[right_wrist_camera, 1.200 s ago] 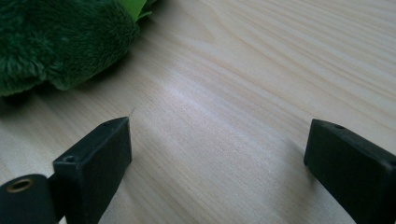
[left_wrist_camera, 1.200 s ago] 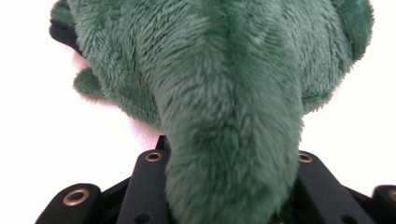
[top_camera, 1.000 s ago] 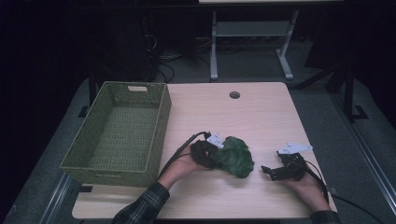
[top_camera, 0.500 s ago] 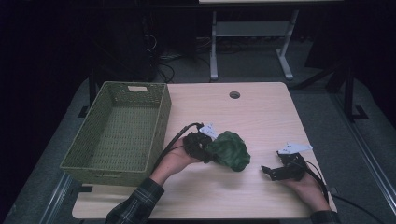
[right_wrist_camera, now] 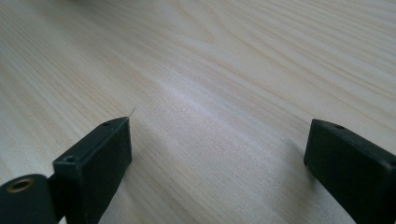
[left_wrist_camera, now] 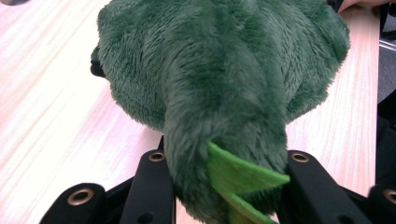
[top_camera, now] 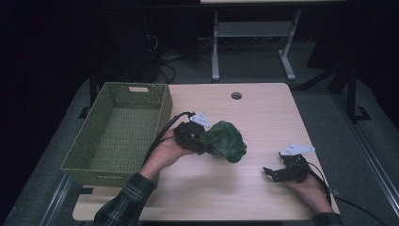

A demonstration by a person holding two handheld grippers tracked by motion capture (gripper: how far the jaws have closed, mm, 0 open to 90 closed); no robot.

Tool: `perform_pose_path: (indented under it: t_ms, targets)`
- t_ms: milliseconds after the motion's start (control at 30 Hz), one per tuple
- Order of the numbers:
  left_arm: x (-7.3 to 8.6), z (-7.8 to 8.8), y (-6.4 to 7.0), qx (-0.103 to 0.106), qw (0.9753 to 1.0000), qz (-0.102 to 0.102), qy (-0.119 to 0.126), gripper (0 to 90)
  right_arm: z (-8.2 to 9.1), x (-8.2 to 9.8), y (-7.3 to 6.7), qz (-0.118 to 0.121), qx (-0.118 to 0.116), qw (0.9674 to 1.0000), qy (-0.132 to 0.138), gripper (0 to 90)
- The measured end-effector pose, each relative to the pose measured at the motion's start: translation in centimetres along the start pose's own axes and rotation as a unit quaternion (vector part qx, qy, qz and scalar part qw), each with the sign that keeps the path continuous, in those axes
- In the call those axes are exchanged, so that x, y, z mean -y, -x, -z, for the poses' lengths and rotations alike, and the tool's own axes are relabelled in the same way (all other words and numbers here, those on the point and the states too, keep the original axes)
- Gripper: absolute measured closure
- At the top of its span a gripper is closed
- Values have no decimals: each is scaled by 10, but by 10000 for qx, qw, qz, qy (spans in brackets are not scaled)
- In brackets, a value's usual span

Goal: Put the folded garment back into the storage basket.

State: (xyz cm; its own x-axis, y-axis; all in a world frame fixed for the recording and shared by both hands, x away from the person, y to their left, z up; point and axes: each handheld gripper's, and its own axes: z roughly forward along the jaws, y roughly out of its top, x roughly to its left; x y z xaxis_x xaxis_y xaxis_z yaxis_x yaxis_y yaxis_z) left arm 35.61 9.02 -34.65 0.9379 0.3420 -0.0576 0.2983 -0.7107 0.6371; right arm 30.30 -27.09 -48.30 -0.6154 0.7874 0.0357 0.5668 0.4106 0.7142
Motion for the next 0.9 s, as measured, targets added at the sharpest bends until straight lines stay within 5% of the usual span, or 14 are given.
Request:
perform_pose_path:
  t_ms: [467,900]
  targets:
    - [16,48,-19,-435,9986,232,209,674,0,0,0,-6,2,10000,-2,73]
    - [32,94,-34,-942,9938,452,370,679,0,0,0,-7,1,10000,-1,72]
